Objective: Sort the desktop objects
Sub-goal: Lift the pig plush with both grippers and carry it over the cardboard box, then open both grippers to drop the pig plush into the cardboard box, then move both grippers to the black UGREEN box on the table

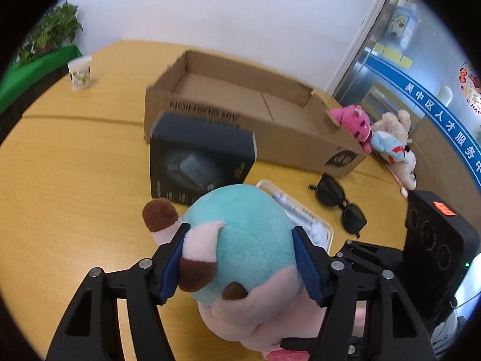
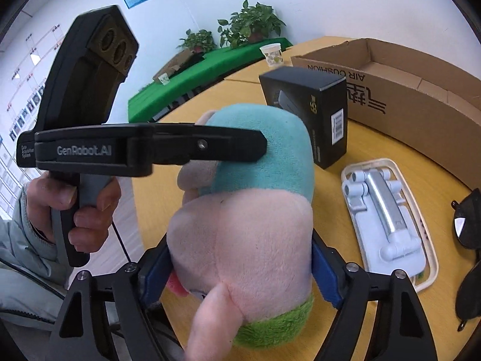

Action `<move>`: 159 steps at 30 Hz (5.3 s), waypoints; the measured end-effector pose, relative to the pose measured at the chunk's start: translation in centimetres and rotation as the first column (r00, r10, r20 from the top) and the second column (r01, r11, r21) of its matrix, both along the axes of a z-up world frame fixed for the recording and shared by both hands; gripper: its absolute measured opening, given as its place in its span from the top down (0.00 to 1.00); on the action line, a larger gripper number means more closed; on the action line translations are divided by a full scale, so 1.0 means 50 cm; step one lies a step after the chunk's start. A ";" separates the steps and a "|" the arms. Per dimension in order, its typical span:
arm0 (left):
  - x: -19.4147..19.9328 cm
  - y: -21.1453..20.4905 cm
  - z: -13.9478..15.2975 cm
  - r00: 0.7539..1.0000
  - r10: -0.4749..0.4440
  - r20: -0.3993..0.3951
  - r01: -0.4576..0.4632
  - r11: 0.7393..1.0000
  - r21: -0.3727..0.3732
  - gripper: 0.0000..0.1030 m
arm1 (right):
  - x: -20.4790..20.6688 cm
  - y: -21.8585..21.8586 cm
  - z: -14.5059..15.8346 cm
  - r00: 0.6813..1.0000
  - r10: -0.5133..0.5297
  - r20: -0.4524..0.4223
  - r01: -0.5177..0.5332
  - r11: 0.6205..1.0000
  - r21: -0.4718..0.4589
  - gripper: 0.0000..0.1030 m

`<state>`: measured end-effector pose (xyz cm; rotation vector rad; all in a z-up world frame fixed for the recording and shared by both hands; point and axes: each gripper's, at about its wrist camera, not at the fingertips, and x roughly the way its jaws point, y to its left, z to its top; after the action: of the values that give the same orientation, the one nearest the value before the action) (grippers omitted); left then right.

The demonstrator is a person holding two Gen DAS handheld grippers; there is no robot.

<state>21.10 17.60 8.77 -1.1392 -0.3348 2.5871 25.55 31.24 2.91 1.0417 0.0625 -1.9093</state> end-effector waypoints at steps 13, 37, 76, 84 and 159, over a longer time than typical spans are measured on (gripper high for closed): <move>-0.092 0.021 0.260 0.922 -0.097 -0.375 0.051 0.990 -0.131 0.41 | -0.120 0.012 0.222 0.981 -0.046 -0.187 0.013 0.984 -0.177 0.25; -0.383 0.095 0.635 0.730 -0.334 -0.596 0.275 0.942 -0.191 0.42 | -0.382 0.080 0.640 0.823 -0.340 -0.455 0.189 0.919 -0.345 0.25; -0.859 0.080 -0.035 0.947 -0.296 0.123 0.314 0.934 -0.173 0.50 | -0.932 -0.072 -0.052 0.875 -0.324 0.360 0.381 0.920 -0.096 0.29; -0.890 0.033 -0.043 0.963 -0.223 0.153 0.239 0.966 -0.096 0.42 | -0.942 -0.090 -0.060 0.868 -0.309 0.390 0.378 0.919 -0.112 0.02; -0.272 0.127 0.113 0.956 -0.124 -0.267 0.072 0.978 -0.197 0.21 | -0.395 0.264 0.163 0.728 -0.635 -0.257 0.671 0.738 0.076 0.00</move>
<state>7.48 23.95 14.41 -0.8041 0.0271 2.6838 5.81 44.43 11.04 1.0413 -0.0365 -2.7108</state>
